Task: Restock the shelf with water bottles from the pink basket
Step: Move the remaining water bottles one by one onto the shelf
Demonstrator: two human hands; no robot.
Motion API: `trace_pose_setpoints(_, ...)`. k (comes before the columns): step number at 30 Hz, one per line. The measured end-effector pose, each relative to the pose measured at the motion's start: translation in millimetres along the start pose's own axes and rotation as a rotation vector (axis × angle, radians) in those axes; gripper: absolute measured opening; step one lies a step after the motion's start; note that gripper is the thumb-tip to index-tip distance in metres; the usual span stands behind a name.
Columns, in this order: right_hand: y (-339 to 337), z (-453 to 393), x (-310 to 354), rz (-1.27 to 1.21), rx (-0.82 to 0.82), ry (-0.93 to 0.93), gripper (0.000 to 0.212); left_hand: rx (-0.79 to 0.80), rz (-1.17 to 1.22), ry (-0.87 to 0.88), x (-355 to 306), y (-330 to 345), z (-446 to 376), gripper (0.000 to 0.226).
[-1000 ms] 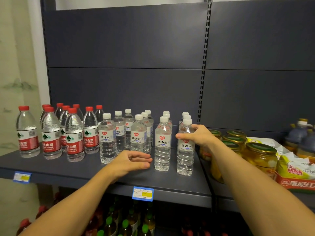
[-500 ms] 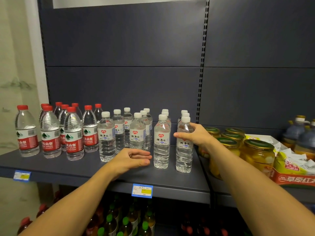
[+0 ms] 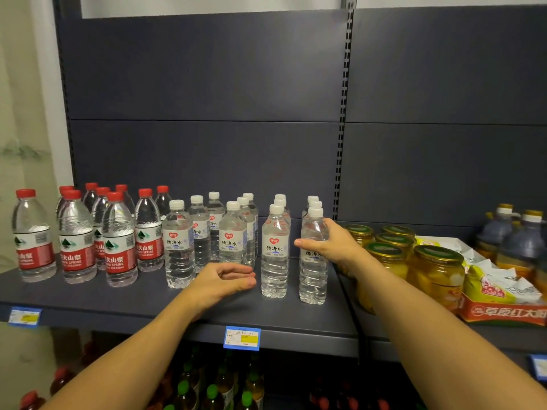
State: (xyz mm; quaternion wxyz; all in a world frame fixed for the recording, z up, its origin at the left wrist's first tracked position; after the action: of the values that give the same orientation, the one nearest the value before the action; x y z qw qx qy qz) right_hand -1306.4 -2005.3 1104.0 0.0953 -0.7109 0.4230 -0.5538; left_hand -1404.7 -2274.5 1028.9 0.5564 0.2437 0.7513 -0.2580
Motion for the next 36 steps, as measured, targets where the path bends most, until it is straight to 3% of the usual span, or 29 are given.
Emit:
trace_pose_setpoints(9,-1.5,-0.3,5.8,0.097,0.013,-0.01,0.09,-0.019,-0.016,0.016,-4.0,0.3,-3.2,0.109)
trace_pose_setpoints(19,-4.3,-5.3,-1.8,0.041,0.029,0.047,0.084,-0.036,-0.048,0.015,-8.9,-0.9,-9.6,0.107)
trace_pose_setpoints(26,-7.3,-1.4,-1.4,0.102,0.023,0.059,0.081,-0.077,-0.091,0.046,-7.9,-5.9,-10.8,0.079)
trace_pose_setpoints(30,-7.7,8.0,2.6,0.159,-0.024,0.075,0.101,-0.141,-0.097,0.087,-12.2,-13.7,-4.2,0.082)
trace_pose_setpoints(36,-3.5,39.8,18.8,0.202,-0.212,0.09,0.095,-0.201,-0.188,0.187,-23.0,-31.8,16.5,0.079)
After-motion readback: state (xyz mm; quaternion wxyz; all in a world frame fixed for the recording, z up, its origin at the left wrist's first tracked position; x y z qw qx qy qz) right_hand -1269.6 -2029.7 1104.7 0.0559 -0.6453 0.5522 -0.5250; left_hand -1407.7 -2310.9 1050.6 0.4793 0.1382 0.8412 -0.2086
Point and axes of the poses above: each hand's wrist, its own z-axis away from the middle knuckle, its own y-axis out of the palm, x = y × z, the point moved 3 cm from there along -z, towards the middle knuckle, and after that the axes turned 7 degrees about z, right-handed, at the moved point
